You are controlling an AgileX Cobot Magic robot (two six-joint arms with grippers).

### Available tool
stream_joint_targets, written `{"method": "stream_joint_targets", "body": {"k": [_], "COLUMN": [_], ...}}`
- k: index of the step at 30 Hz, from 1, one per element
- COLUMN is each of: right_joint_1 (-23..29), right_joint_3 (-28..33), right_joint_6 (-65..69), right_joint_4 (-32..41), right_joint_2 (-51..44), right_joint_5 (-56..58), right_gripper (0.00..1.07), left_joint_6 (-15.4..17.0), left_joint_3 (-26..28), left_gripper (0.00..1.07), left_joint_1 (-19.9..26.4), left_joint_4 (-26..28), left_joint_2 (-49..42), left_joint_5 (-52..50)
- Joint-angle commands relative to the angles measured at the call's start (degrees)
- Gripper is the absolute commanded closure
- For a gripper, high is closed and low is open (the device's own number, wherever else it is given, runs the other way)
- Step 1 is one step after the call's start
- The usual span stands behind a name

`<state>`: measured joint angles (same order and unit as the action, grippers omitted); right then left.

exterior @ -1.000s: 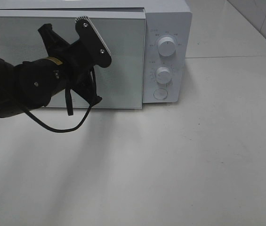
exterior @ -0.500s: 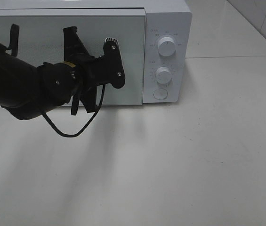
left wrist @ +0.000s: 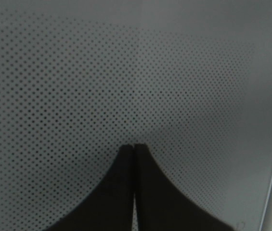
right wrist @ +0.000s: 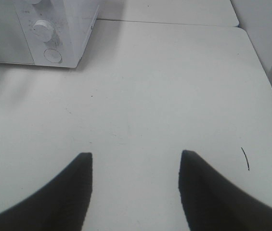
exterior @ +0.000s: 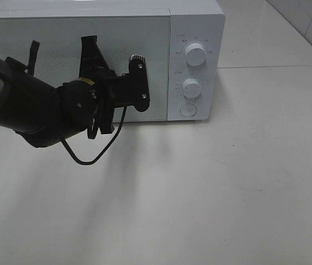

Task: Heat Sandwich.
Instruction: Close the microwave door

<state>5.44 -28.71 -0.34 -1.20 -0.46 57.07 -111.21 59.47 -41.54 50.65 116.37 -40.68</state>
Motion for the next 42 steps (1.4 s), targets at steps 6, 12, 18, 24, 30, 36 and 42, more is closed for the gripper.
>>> {"method": "stream_joint_targets", "body": {"k": [6,12,18,24,30,36,42], "right_joint_1": [-0.29,-0.29,-0.29,-0.29,-0.29,-0.29,-0.29], "right_joint_3": [0.11,0.11,0.11,0.11,0.11,0.11,0.11], "right_joint_6": [0.34,0.34,0.34,0.34,0.34,0.34,0.34], "right_joint_4": [-0.23,-0.23,-0.23,-0.23,-0.23,-0.23,-0.23], "right_joint_2": [-1.32,-1.32,-1.32,-1.32,-1.32,-1.32,-1.32], "right_joint_5": [0.06,0.06,0.06,0.06,0.06,0.06,0.06], "right_gripper": [0.53,0.53,0.53,0.53,0.53,0.53,0.53], "left_joint_6": [0.06,1.89,7.45,7.85,3.55,0.29,1.32], "left_joint_3": [2.69,2.64,2.64,2.41,0.80,-3.72,-5.84], "left_gripper": [1.07,1.07,1.07,1.07,1.07,1.07,1.07], "left_joint_1": [1.66,-0.92,-1.03,-0.97,-0.97,-0.97,-0.80], "left_joint_4": [5.67,15.13,24.58,36.90,47.90,53.40,53.40], "left_joint_2": [-0.52,-4.30,-9.40,-16.21,-21.89,-27.67,-31.00], "left_joint_5": [-11.00,-3.09,7.05,17.13,27.96,35.07,38.16]}}
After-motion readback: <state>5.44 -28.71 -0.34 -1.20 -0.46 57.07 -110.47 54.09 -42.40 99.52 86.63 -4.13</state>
